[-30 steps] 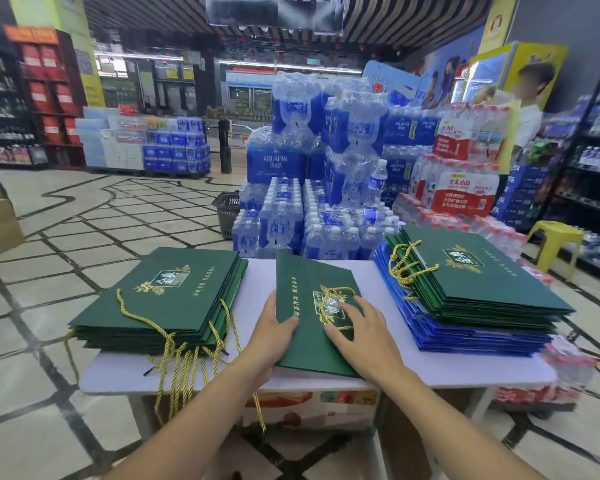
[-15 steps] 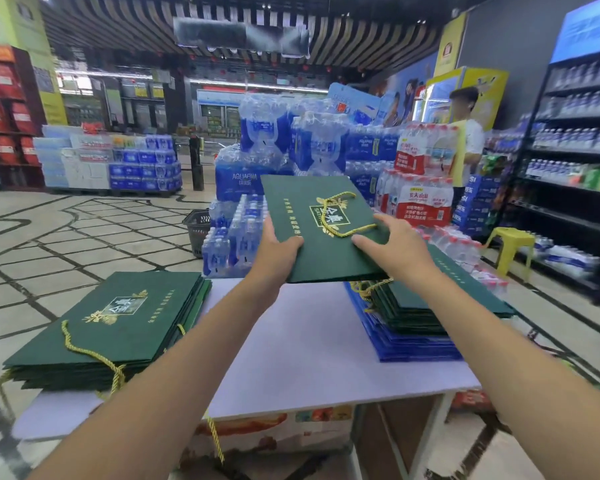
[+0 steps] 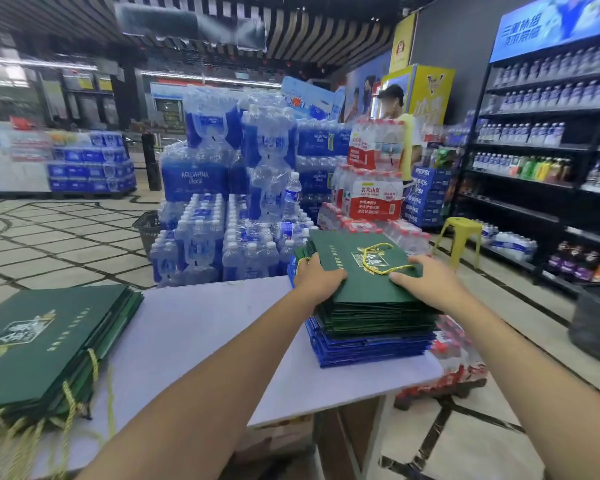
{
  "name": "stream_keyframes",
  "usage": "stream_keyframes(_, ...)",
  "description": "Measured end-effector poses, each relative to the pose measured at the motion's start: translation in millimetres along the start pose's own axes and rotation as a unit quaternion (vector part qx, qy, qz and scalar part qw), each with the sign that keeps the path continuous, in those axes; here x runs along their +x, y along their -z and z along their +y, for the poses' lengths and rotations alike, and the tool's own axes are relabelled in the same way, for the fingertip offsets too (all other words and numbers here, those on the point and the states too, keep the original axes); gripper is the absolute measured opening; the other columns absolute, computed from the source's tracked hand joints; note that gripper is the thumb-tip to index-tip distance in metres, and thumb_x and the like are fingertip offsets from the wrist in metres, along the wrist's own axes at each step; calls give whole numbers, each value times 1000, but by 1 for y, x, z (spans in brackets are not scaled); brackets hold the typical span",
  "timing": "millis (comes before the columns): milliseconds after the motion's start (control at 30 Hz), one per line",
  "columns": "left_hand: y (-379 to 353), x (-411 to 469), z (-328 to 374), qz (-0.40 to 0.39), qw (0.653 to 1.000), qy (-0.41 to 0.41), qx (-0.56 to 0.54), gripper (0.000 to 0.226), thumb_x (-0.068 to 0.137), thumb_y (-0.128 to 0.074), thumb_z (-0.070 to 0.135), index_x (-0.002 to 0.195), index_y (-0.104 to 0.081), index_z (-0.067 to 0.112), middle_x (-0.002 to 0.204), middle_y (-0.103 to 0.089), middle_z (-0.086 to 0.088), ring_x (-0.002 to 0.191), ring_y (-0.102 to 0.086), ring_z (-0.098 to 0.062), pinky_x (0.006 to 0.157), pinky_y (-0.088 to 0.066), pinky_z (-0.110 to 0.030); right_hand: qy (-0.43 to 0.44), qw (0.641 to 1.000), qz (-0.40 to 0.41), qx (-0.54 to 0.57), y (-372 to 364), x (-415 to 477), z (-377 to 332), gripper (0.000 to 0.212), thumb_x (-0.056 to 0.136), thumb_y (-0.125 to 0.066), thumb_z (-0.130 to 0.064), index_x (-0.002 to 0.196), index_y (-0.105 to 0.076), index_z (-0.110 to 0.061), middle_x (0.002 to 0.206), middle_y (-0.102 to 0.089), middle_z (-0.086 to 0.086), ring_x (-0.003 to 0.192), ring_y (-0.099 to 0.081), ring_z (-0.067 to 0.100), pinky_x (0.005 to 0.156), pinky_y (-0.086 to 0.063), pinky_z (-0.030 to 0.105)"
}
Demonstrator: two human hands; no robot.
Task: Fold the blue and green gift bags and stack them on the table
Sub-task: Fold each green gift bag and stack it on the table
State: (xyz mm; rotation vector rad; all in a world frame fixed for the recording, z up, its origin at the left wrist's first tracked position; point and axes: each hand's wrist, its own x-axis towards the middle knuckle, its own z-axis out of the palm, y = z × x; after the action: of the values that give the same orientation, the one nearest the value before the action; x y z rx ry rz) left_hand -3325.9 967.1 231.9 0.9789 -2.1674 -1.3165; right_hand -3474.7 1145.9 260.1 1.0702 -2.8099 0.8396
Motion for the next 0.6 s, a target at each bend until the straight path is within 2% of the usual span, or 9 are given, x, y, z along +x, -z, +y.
stream_keyframes(133, 3, -10, -4, -1, 1000, -19, 23, 82, 67, -64, 59, 141, -49, 27, 138, -51, -1, 129, -54, -27, 110, -46, -46, -1, 998, -8, -60, -6, -1, 10, 75, 88, -56, -73, 145, -54, -24, 146, -55, 5, 135, -46, 32, 103, -45, 45)
stream_keyframes(233, 32, -27, -4, 15, 996, -73, 56, 59, 96, -62, 33, 151, -43, 26, 131, -44, 7, 122, -50, -19, 102, -43, -33, 8, 993, 13, -117, -7, -1, 0, 77, 84, -44, -80, 144, -53, -32, 145, -56, 3, 135, -43, 34, 105, -44, 51)
stream_keyframes(300, 53, -31, -16, 31, 988, -106, 105, 59, 100, -58, 26, 156, -39, 25, 138, -43, 8, 127, -48, -16, 100, -42, -33, 13, 986, 63, -157, -7, -2, -12, 75, 85, -41, -80, 145, -51, -35, 148, -53, 3, 138, -41, 32, 110, -38, 53)
stream_keyframes(367, 80, -37, -39, 47, 978, -124, 160, 61, 98, -59, 27, 156, -41, 24, 153, -45, 3, 141, -43, -20, 111, -41, -39, 1, 977, 94, -194, -10, -7, -32, 72, 86, -42, -77, 144, -52, -36, 151, -49, 5, 142, -37, 31, 115, -29, 54)
stream_keyframes(433, 108, -46, -61, 56, 967, -133, 210, 58, 97, -58, 26, 153, -46, 25, 156, -45, 0, 144, -41, -22, 115, -39, -41, 3, 973, 104, -206, -13, -11, -51, 67, 89, -45, -72, 143, -54, -33, 151, -48, 7, 142, -35, 30, 116, -27, 55)
stream_keyframes(500, 141, -56, -79, 87, 956, -131, 249, 53, 98, -58, 23, 150, -50, 22, 154, -48, 1, 143, -42, -21, 115, -39, -41, 48, 972, 121, -197, -20, -17, -75, 62, 92, -47, -66, 141, -56, -29, 149, -49, 6, 140, -37, 30, 114, -30, 52)
stream_keyframes(600, 195, -70, -108, 141, 930, -121, 316, 49, 93, -59, 26, 142, -56, 23, 145, -56, 1, 137, -47, -25, 109, -45, -47, 176, 966, 123, -146, -43, -33, -126, 51, 95, -54, -55, 137, -60, -27, 147, -53, 4, 138, -41, 29, 111, -36, 50)
